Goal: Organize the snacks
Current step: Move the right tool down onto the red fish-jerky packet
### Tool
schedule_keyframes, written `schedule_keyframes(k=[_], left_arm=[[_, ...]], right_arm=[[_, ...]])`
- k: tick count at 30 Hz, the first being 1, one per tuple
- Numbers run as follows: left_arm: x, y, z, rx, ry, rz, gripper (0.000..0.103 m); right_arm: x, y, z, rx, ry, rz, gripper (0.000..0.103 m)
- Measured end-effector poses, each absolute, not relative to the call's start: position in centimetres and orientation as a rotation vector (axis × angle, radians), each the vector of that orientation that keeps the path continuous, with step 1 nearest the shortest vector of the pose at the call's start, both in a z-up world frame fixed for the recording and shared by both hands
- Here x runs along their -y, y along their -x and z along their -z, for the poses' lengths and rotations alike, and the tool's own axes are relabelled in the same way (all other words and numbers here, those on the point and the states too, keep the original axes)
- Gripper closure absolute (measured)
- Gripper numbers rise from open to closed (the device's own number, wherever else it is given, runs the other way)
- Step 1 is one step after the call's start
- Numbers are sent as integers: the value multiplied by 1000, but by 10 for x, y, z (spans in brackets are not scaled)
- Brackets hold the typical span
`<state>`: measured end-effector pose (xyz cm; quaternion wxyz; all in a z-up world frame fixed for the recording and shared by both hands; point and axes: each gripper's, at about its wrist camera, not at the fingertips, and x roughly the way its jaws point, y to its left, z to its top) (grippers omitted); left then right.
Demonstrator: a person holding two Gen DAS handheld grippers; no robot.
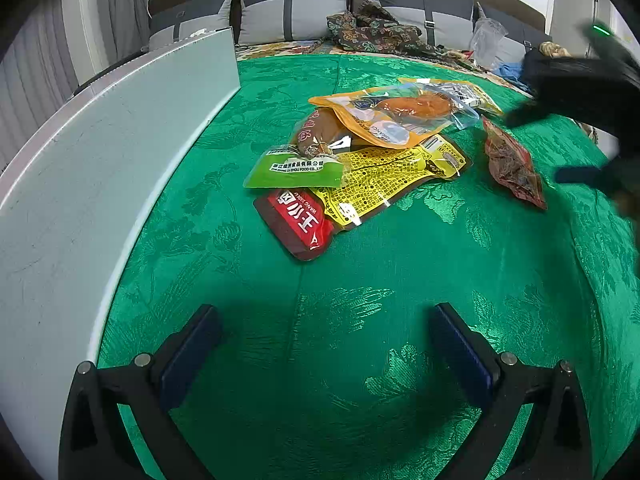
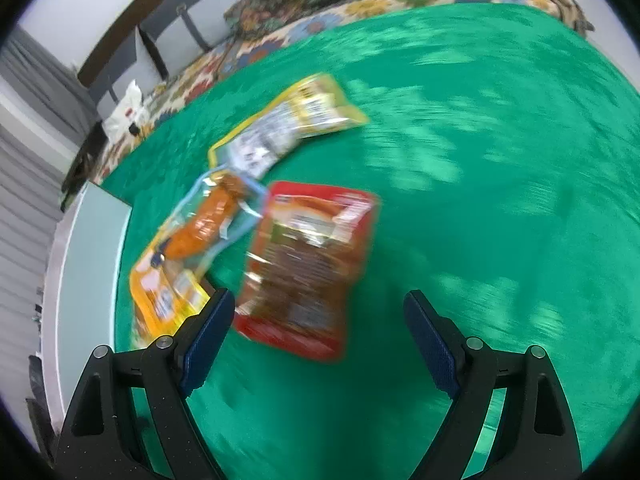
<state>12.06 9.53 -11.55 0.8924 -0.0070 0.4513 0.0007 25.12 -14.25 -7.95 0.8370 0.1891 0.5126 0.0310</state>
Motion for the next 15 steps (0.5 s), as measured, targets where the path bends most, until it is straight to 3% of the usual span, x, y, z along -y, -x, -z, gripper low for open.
schedule_keyframes(k=[9, 15], left_arm=[[-94, -122, 115, -936, 11, 4, 0], [-93, -122, 115, -935, 11, 4, 0]], right_arm=[[75, -269, 108, -1099, -28, 66, 13], [102, -243, 110, -1016, 11, -6, 14]])
